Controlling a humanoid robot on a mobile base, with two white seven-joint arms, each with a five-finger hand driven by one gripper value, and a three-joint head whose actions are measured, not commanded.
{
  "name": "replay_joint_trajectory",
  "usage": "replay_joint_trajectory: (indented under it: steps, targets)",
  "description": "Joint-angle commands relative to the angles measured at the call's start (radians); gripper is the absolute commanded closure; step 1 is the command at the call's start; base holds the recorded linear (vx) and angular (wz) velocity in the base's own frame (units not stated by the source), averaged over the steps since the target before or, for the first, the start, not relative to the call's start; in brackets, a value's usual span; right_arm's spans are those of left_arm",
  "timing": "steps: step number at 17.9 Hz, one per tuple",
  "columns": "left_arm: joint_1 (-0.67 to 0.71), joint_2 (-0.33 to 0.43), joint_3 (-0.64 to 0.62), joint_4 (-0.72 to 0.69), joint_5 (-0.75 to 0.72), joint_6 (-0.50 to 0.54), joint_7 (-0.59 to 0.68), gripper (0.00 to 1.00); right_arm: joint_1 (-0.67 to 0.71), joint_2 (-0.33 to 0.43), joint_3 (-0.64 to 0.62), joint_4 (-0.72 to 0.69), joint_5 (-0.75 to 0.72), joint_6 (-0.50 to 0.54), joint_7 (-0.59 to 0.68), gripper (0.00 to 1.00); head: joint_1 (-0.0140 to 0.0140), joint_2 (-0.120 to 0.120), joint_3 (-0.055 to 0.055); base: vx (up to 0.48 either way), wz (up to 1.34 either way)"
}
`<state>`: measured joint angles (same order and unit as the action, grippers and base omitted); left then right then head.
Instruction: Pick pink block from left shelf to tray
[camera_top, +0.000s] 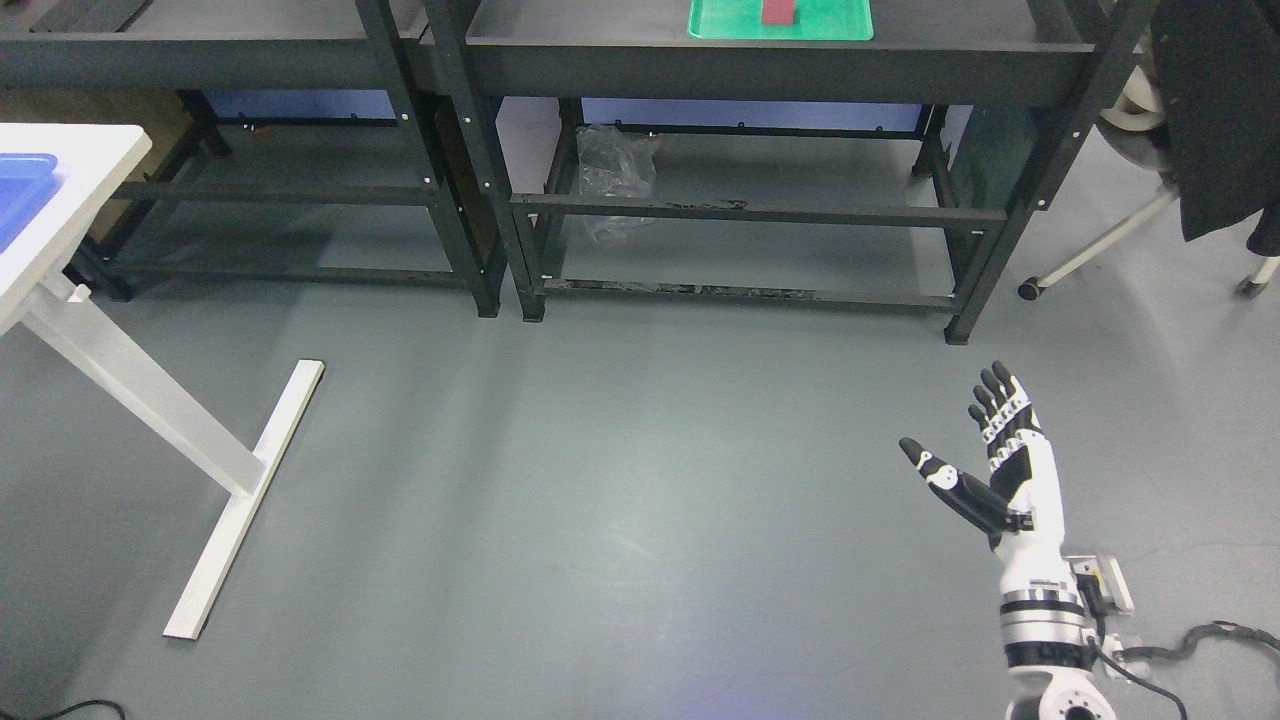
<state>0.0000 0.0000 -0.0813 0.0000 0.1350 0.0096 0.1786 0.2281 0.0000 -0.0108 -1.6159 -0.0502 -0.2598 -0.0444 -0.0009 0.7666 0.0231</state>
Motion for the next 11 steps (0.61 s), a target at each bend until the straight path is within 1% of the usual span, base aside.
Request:
replay_joint_trajectory:
  steps: [1,11]
  targets:
    - [-0.029,0.017,0.000,-0.017,0.000,0.000,0.001,0.00,0.010,-0.017,0.040,-0.002,0.000,0.001,0.001,0.00,0.0000,0.000,0.000,0.000,0.00]
    - [-0.029,0.017,0.000,-0.017,0.000,0.000,0.001,0.00,0.011,-0.017,0.035,-0.001,0.001,0.005,0.003,0.00,0.0000,0.000,0.000,0.000,0.00]
